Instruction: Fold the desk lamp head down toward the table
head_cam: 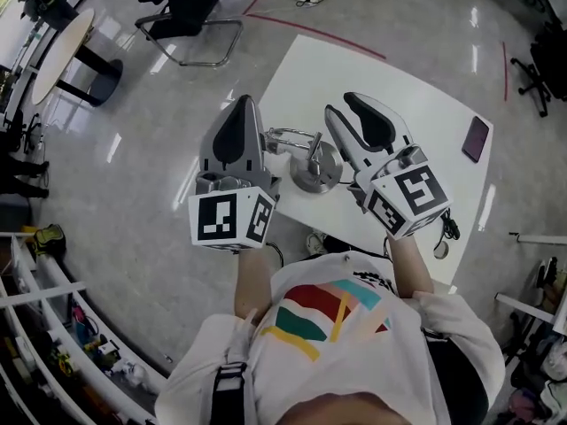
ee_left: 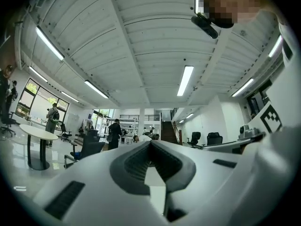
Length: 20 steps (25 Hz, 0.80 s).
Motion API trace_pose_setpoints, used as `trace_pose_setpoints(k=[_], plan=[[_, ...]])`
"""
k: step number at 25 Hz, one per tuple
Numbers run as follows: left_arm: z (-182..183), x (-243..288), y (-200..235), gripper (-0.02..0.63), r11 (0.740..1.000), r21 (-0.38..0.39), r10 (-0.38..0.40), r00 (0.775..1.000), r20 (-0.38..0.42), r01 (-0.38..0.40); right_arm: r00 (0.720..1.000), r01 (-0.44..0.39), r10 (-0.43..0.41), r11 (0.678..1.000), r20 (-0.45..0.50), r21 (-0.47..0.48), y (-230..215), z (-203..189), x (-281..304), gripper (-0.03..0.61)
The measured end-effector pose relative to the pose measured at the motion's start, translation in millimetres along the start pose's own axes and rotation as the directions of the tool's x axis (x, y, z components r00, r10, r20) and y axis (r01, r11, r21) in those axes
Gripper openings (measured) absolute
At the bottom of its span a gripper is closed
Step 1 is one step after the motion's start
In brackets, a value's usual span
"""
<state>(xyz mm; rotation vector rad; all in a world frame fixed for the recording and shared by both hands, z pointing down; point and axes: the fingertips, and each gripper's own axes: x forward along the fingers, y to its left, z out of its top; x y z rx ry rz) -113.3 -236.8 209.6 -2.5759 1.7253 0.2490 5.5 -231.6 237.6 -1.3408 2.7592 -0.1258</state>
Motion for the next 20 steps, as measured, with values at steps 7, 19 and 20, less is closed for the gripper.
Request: trace_pose_setpoints(k=[7, 19, 20], plan=[[-15, 6, -11, 0.044, 1.000, 0.019, 0.005, 0.999, -0.044, -0.004, 1.000, -0.003, 0.003, 1.000, -0.026, 0.001, -10, -7, -4, 0.141], [-27, 6, 1, 0.044, 0.999, 0.031, 0.027, 0.996, -0.084, -0.024, 0.999, -0.022, 0.022, 1.000, -0.037, -0.005, -6, -11, 11, 0.141], [-28, 6, 2, 0.044, 0.999, 0.029, 0.026, 0.996, -0.086, -0.024, 0.999, -0.021, 0.021, 1.000, -0.036, -0.007, -7, -10, 12, 0.141]])
